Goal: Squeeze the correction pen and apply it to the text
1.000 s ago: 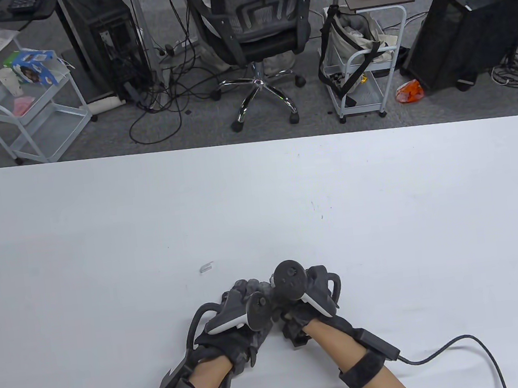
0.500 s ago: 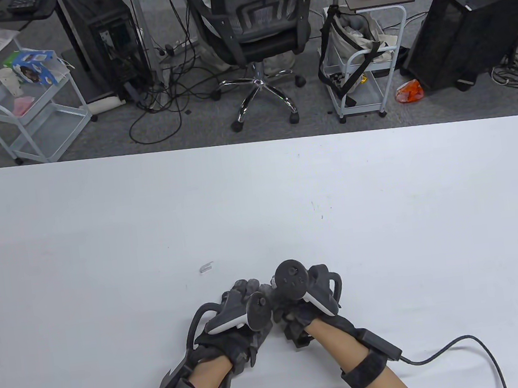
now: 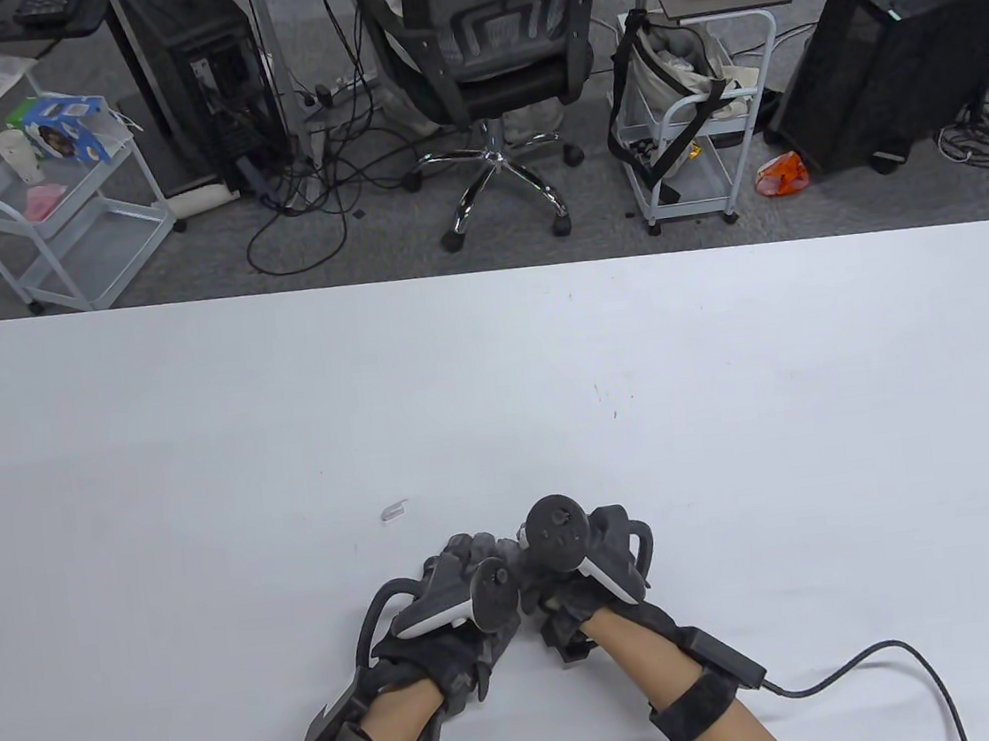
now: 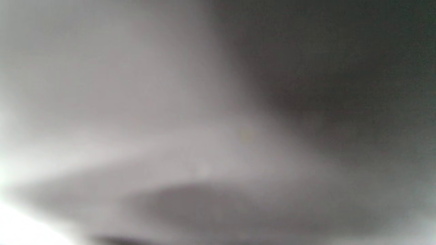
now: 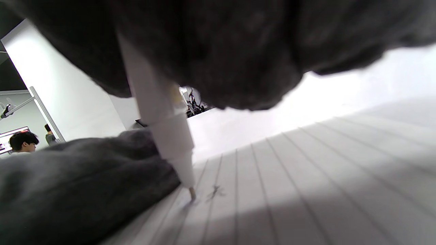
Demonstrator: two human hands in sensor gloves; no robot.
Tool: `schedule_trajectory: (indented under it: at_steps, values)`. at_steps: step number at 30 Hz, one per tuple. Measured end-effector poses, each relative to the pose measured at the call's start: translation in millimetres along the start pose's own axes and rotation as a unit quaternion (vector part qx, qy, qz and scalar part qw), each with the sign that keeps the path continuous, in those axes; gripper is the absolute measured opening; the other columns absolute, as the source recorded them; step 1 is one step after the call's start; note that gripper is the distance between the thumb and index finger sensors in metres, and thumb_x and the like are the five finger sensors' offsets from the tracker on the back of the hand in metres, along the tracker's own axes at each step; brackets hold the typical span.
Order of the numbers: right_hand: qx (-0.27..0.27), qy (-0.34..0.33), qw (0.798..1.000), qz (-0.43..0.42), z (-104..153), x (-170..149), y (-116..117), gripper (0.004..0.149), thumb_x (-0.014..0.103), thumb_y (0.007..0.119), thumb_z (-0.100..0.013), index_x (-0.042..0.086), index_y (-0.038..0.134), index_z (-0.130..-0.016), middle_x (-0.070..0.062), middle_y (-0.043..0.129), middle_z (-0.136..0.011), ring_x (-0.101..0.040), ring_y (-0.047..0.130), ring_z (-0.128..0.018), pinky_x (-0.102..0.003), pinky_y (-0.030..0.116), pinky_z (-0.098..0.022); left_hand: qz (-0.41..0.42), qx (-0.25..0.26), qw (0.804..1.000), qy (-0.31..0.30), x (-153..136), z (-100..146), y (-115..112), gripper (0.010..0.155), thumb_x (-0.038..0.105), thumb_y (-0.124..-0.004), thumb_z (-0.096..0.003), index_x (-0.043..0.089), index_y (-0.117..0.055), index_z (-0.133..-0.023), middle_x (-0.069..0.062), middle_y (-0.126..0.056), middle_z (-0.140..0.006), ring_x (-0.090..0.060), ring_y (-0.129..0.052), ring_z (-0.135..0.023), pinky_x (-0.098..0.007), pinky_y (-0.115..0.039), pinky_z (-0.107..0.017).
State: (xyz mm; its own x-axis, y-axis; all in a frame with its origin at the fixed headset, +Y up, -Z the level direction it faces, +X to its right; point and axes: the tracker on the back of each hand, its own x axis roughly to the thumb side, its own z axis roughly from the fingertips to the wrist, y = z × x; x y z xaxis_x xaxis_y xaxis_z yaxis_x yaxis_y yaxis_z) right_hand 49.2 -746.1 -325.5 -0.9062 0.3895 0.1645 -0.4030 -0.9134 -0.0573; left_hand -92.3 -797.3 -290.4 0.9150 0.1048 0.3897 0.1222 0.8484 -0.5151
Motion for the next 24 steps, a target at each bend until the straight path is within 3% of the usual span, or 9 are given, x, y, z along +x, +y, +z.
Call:
schedule_trajectory:
  at_steps: [24]
  values:
    - [-0.003,0.006,1.0,-0.012,-0.2,0.2,1.0,0.035,0.048,0.086,-0.039,0.014,0.093,-0.037,-0.008,0.101,-0.023,-0.028,0.094,-0.014,-0.046,0.084,-0.032,0.0,-0.001,1.0,0.0,-0.1,-0.4,-0.2,0.073,0.055,-0.043,-0.0497,0.025,-0.004,-0.104,-0.004,0.005,-0.115,-0.033,-0.002,-0.109,-0.051,-0.018,-0.08]
